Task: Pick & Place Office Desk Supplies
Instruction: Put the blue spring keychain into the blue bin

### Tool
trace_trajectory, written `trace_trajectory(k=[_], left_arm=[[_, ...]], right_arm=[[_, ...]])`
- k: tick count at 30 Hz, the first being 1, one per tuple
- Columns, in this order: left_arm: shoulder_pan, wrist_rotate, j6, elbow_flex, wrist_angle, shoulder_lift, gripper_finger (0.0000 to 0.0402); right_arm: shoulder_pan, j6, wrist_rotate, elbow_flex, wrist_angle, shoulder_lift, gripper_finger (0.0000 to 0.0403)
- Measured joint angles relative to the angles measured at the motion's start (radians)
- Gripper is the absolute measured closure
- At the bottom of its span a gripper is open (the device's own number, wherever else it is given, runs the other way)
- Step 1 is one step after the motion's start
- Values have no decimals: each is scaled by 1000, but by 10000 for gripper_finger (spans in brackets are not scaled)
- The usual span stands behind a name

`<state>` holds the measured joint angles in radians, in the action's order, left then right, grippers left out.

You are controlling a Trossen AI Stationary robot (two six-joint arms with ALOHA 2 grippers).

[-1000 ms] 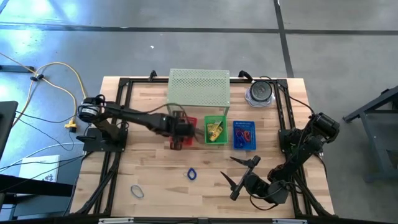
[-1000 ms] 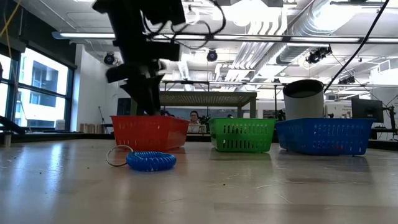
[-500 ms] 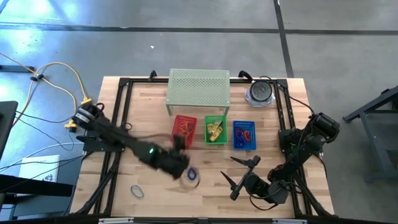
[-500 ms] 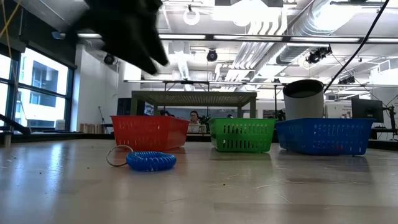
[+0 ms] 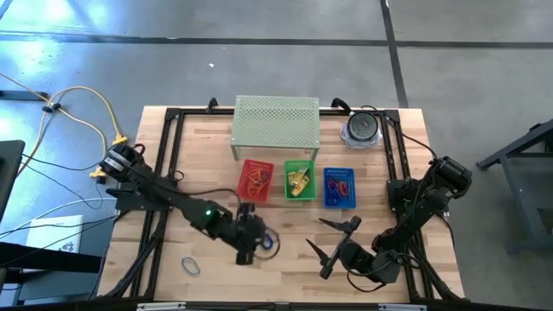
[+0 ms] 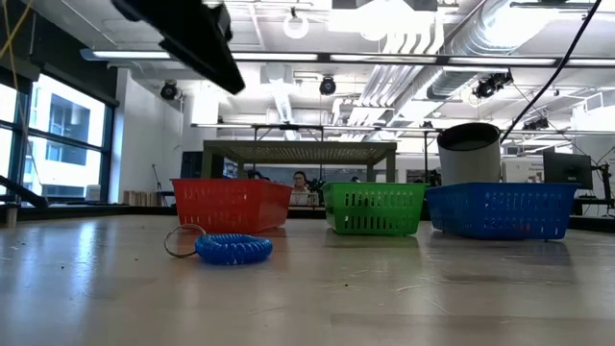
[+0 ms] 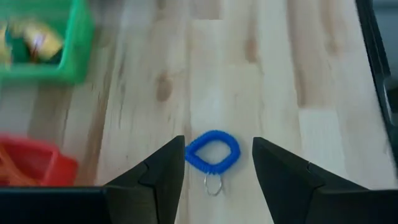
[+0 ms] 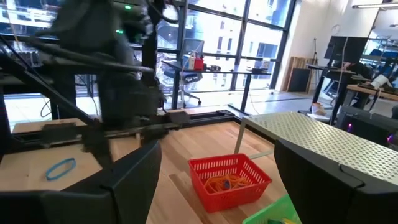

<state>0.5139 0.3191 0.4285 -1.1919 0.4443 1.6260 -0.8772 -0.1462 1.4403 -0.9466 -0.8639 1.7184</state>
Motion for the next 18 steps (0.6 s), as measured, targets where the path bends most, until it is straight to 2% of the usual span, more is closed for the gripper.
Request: trace_trajectory(k=[3,6,9,13,15,18], left_arm=[[-19,-27,190,0,-1,0,223],[-25,-108,431,0,0,0,223],[-31,-109,634,0,-1,7,223],[-47,-135,725,0,-3,23,223],[-55,-183,716,0,2,26,223],[-58,-197,652,0,-20,21,223]], right_arm=[[0,-10,0,0,0,0,101],[1,-11,-2,0,1,0,101],[0,-11,0,0,1,0,101],[0,-11,0,0,1,0,101],[0,-11,-4,0,2,0,101],[-5,-10,0,0,3,0,101]])
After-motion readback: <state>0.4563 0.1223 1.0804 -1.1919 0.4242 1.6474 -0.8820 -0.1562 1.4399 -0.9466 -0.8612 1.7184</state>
